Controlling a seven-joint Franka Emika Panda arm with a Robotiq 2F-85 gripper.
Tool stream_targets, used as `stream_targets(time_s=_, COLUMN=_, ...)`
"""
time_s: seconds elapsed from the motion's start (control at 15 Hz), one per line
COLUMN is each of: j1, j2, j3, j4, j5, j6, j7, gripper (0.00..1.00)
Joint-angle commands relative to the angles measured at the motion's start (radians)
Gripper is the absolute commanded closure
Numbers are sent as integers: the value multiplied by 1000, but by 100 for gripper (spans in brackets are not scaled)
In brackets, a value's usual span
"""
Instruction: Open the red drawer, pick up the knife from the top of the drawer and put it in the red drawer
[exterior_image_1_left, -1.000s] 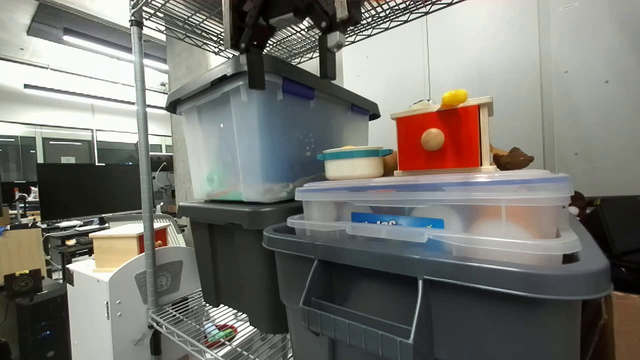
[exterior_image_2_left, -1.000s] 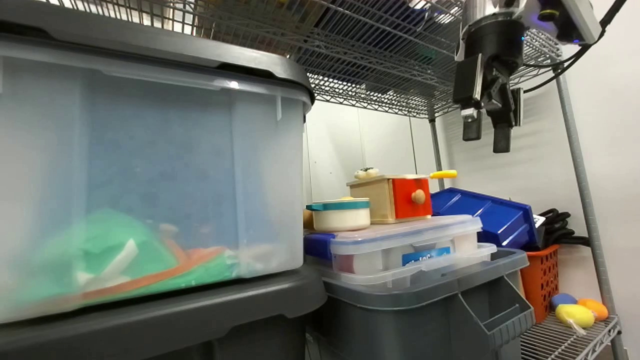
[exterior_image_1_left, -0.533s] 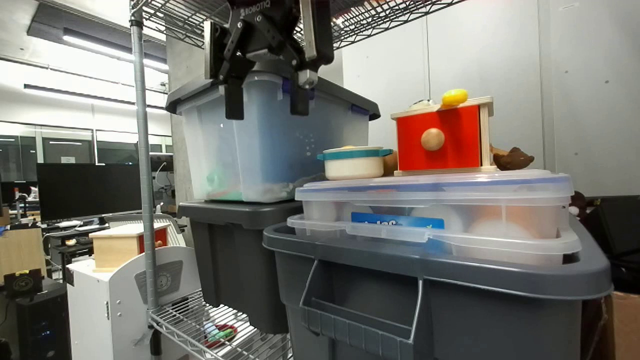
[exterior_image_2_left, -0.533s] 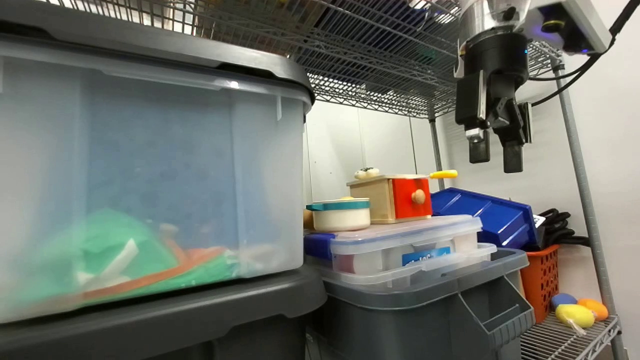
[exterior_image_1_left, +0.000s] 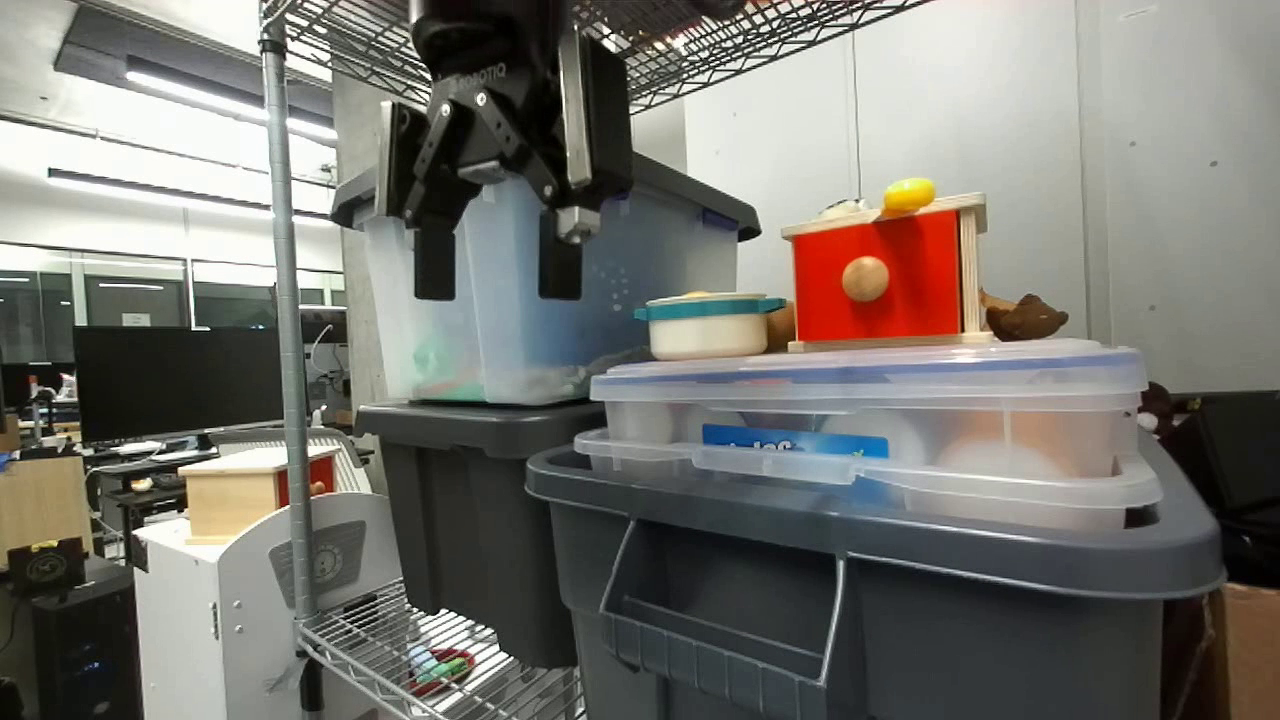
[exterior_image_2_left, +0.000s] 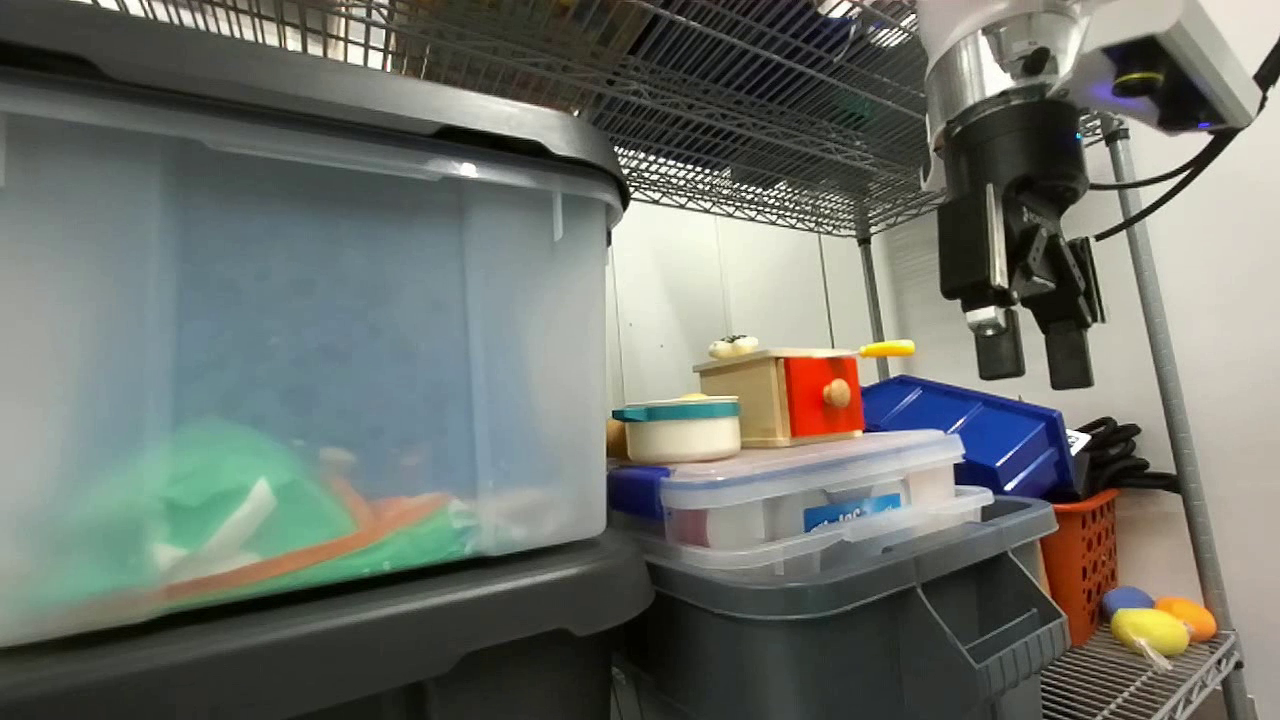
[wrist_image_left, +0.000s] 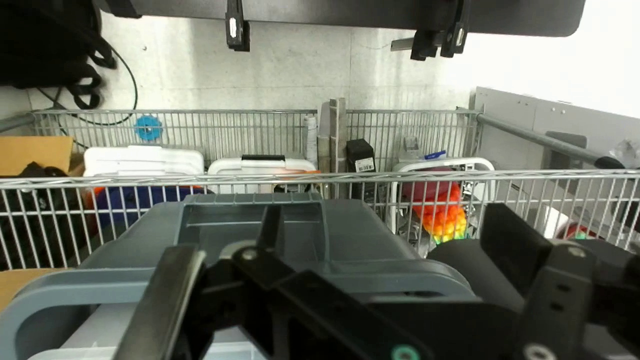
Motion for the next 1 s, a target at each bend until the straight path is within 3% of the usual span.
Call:
stream_targets(time_s=0.0, j1=5, j2=-7, j3=5, j4=-34, j5=-29, j6=18, j7=37, gripper=0)
stream_targets(time_s=0.33, j1=3, j2=2, j3=30, j4=-45, j5=-68, j6=52, j7=91, gripper=0)
stream_targets(time_s=0.6, j1=4, j2=15, j3=58, j4=-70, j5=-146, j6=170, j7=161, gripper=0)
stream_targets(time_s=0.93, j1=15, j2=29, j3=50, j4=-73, j5=-116, j6=163, j7=140, gripper=0)
